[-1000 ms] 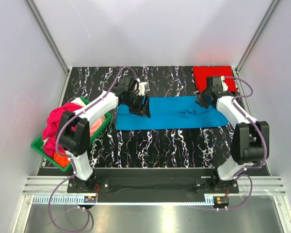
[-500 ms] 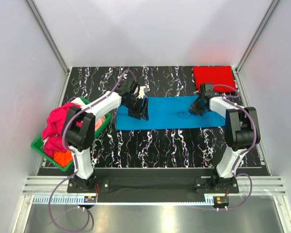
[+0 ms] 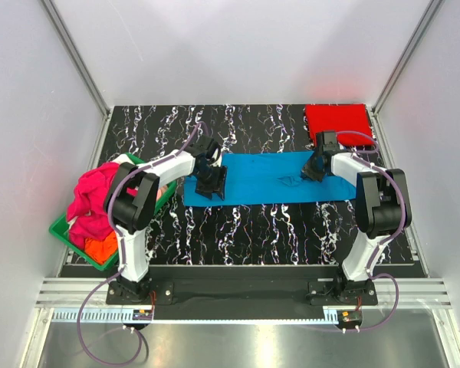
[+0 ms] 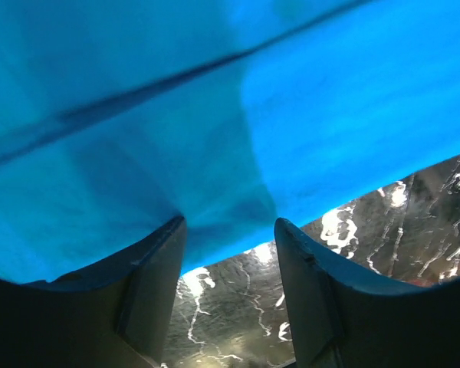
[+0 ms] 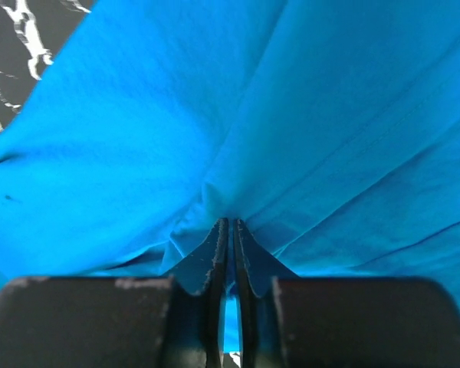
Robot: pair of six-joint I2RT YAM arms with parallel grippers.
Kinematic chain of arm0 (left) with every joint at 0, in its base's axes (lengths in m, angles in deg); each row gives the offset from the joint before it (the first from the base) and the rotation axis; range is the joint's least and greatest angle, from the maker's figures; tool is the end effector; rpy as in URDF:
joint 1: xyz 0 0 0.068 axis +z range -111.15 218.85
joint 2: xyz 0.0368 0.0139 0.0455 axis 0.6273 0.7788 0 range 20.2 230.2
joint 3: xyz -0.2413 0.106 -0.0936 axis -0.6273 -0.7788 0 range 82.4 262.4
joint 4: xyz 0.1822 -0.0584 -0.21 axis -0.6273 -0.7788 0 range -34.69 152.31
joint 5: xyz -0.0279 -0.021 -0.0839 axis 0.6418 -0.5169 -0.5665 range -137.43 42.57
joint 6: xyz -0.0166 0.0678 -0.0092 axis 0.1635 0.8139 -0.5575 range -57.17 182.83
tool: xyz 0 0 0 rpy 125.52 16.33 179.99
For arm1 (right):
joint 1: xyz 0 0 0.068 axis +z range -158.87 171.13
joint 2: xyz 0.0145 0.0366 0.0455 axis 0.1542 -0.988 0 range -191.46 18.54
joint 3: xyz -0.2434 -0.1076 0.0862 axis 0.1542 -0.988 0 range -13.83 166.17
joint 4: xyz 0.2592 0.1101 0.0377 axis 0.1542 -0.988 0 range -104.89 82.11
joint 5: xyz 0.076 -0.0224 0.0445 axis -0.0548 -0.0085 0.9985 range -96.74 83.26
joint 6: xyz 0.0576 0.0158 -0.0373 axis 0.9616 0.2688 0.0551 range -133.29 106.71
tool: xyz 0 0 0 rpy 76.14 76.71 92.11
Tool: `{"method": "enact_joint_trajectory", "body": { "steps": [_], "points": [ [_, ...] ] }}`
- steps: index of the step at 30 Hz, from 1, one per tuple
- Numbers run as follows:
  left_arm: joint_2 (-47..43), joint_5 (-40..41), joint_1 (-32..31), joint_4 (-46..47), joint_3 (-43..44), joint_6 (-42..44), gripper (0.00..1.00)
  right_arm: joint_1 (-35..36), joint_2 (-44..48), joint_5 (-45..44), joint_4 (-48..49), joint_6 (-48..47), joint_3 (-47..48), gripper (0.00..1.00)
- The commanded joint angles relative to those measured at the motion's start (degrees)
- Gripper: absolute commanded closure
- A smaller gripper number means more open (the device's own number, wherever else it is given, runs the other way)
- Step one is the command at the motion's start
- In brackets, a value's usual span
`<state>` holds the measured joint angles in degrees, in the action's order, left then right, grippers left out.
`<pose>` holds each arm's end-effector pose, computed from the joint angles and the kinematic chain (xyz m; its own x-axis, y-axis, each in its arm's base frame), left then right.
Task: Fold and stack the t-shirts
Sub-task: Fold the tshirt
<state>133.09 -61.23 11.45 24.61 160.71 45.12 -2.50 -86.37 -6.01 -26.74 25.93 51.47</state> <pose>0.3670 -0.2057 0.1362 -0.9611 0.1655 -0.2209 0.2300 0.9228 -0.3091 0.4014 0.0456 0.1380 -0.7305 0.5546 -0.3984 0.4445 0.8291 0.3390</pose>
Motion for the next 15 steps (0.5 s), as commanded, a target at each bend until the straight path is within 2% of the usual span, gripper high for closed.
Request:
{"method": "enact_joint_trajectory", "body": {
  "steps": [1, 4, 11, 15],
  "points": [
    [-2.3, 4.6, -0.8, 1.5, -3.6, -1.3, 0.43, 0.2, 5.0, -1.5, -0.8, -3.3, 3.4, 0.87],
    [-3.8, 5.1, -1.6, 2.2, -6.5, -2.1, 0.43, -0.1, 8.4, -1.0, -2.9, -3.7, 3.8, 0.83],
    [-8.5, 4.9, -3.4, 4.9, -13.3, -4.5, 0.43, -2.5, 16.4, 0.8, -5.2, -4.7, 1.7, 0.81],
    [-13.1, 5.2, -7.7, 5.3, -18.2, -7.0, 0.43, -3.4, 19.0, 2.0, -6.4, -5.9, 0.4, 0.81]
  ]
}}
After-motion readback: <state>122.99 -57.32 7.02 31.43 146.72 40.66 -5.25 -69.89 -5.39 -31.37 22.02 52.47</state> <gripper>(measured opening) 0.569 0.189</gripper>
